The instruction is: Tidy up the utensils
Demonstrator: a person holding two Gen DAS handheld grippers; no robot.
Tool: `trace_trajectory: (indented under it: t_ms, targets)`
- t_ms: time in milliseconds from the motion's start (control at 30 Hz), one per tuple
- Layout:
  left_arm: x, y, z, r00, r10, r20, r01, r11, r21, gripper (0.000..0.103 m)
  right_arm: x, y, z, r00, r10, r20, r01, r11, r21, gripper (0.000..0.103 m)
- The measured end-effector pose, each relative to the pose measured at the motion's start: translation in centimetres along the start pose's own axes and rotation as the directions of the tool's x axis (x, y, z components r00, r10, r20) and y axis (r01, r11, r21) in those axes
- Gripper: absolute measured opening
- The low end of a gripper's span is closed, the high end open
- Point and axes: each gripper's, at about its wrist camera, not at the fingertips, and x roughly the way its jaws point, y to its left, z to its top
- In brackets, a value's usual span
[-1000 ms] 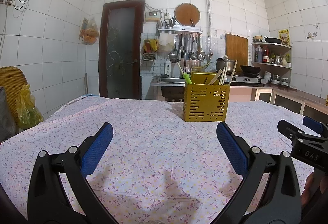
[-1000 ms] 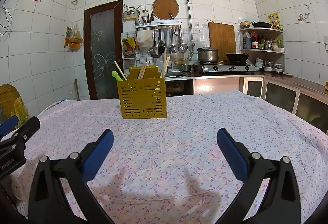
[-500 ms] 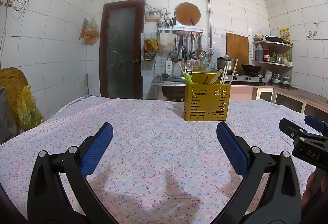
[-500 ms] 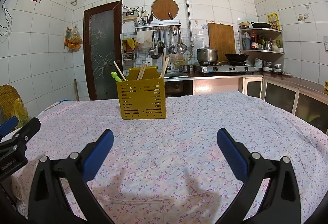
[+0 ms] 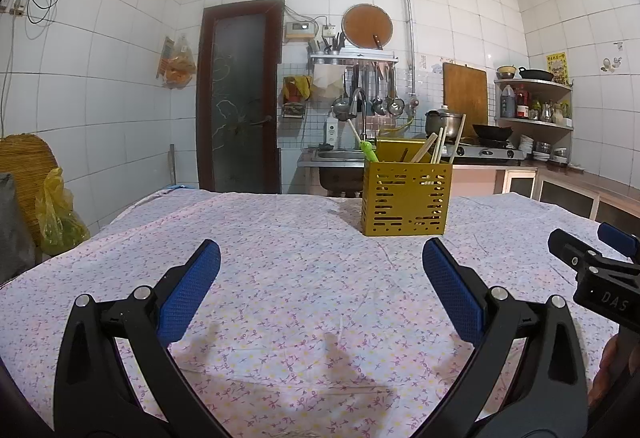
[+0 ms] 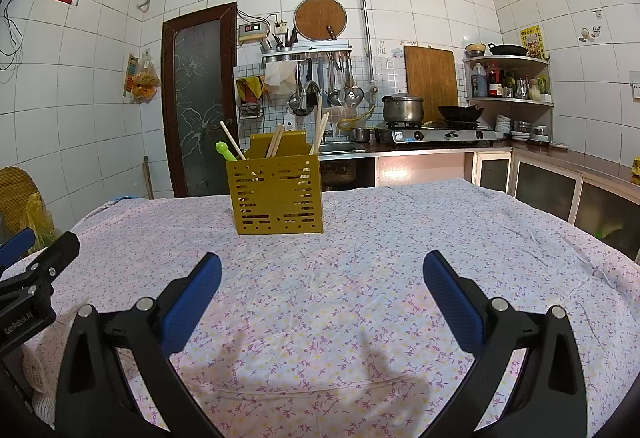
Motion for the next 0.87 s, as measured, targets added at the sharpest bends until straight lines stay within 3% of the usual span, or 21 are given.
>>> trace_trajectory:
  t_ms: [867]
  targets:
    - [0.21, 0.68, 0.17, 1.0, 0.014, -0.002, -0.014, 1.0, 0.005, 0.098, 0.05, -0.08, -0.09, 1.0, 0.0, 0.002, 0.0, 1.0, 0.001, 0.098]
